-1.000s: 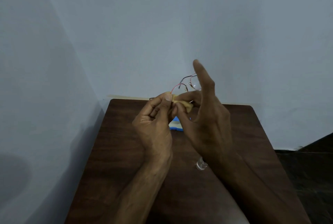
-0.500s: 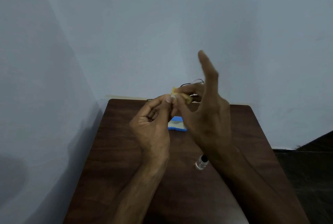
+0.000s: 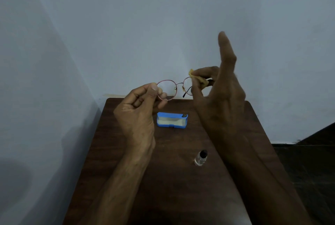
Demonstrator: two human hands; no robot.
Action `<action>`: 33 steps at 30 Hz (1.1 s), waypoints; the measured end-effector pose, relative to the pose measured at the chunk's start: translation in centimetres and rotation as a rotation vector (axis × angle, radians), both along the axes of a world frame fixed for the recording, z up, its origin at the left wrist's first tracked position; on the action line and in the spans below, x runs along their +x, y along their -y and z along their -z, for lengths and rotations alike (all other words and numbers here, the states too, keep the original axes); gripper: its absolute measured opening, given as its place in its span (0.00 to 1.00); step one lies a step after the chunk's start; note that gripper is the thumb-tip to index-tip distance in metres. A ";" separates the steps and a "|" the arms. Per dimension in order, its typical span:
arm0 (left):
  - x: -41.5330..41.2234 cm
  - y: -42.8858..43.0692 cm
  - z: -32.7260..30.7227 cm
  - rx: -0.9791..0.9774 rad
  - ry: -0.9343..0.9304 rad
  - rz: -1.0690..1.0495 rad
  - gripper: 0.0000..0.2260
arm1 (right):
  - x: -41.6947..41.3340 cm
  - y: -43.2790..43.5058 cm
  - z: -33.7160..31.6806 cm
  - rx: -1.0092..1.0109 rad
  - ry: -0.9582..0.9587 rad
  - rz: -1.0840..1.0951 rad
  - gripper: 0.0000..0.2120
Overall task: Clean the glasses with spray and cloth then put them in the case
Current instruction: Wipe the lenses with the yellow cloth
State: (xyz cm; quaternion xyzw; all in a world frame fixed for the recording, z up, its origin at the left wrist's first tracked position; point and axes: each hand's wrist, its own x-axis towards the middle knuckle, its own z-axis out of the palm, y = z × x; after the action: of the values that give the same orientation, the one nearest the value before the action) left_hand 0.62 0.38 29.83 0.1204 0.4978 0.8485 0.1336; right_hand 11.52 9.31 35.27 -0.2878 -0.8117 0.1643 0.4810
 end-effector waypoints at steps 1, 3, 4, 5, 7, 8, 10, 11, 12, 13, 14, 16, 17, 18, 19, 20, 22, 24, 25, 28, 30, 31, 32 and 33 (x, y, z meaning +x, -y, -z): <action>0.1 0.0 -0.1 0.004 0.007 0.002 0.06 | -0.2 0.5 0.2 0.012 0.023 -0.009 0.45; 0.1 0.1 -0.3 0.009 0.018 -0.002 0.08 | -0.3 1.9 1.1 0.056 0.054 -0.050 0.44; 0.1 0.2 -0.4 0.012 0.024 0.002 0.08 | 0.0 2.2 1.6 0.081 0.059 -0.049 0.43; 0.1 0.3 -0.5 0.021 0.033 0.008 0.07 | 0.3 1.9 1.8 0.084 0.054 -0.031 0.43; 0.1 0.4 -0.5 0.027 0.039 0.013 0.07 | 0.7 0.6 1.6 0.025 0.035 0.013 0.45; 0.1 0.4 -0.5 0.023 0.037 0.010 0.07 | 0.7 0.3 1.3 0.007 0.033 0.016 0.45; 0.3 0.6 -0.5 0.017 0.036 -0.002 0.08 | 0.3 0.8 0.9 0.042 0.061 -0.032 0.45; 0.4 0.6 -0.5 0.012 0.029 -0.007 0.08 | 0.2 1.2 0.9 0.083 0.082 -0.062 0.44; 0.6 0.6 -0.5 0.008 0.022 -0.005 0.08 | 0.3 1.3 0.9 0.114 0.094 -0.074 0.44; 0.7 0.7 -0.5 0.008 0.015 0.003 0.07 | 0.3 1.0 0.9 0.120 0.090 -0.066 0.44; 0.9 0.6 -0.6 0.010 0.012 0.013 0.06 | 0.5 0.4 0.8 0.105 0.072 -0.044 0.44; 1.1 0.6 -0.6 0.005 0.006 0.012 0.05 | 0.6 0.0 0.6 0.084 0.054 -0.019 0.44; 1.2 0.7 -0.6 0.002 0.003 0.007 0.05 | 0.6 0.2 0.6 0.101 0.066 -0.032 0.44; 1.2 0.8 -0.5 0.003 0.002 0.004 0.05 | 0.6 0.5 0.7 0.124 0.080 -0.048 0.44; 1.2 0.8 -0.5 0.007 0.005 0.004 0.05 | 0.7 0.7 0.8 0.137 0.084 -0.048 0.44; 1.2 0.9 -0.5 0.013 0.008 0.007 0.05 | 0.9 0.5 0.8 0.128 0.079 -0.029 0.44; 1.3 0.8 -0.4 0.019 0.009 0.016 0.07 | 1.2 -0.4 0.7 0.067 0.055 0.020 0.46; 1.4 0.8 -0.4 0.018 0.012 0.008 0.09 | 1.1 0.0 0.6 0.054 0.073 0.002 0.46; 1.4 0.7 -0.4 0.018 0.016 0.002 0.09 | 1.0 0.6 0.8 0.070 0.090 -0.029 0.46; 1.6 0.6 -0.4 0.030 0.028 0.005 0.08 | 1.1 1.1 1.0 0.105 0.081 -0.036 0.45; 1.7 0.6 -0.5 0.039 0.035 0.011 0.08 | 1.3 0.2 0.9 0.043 0.056 -0.018 0.46; 1.8 0.6 -0.6 0.041 0.042 0.006 0.07 | 1.3 0.4 1.0 0.032 0.068 -0.035 0.46; 1.8 0.6 -0.6 0.042 0.049 -0.002 0.06 | 1.4 0.8 1.1 0.043 0.090 -0.061 0.46; 1.8 0.6 -0.7 0.044 0.055 -0.007 0.05 | 1.5 1.5 1.5 0.062 0.109 -0.085 0.46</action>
State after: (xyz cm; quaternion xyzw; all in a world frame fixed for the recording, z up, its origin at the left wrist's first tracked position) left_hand 2.37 -0.25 30.56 0.0982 0.4754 0.8627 0.1416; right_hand 13.04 7.83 33.81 -0.2467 -0.8527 0.1437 0.4375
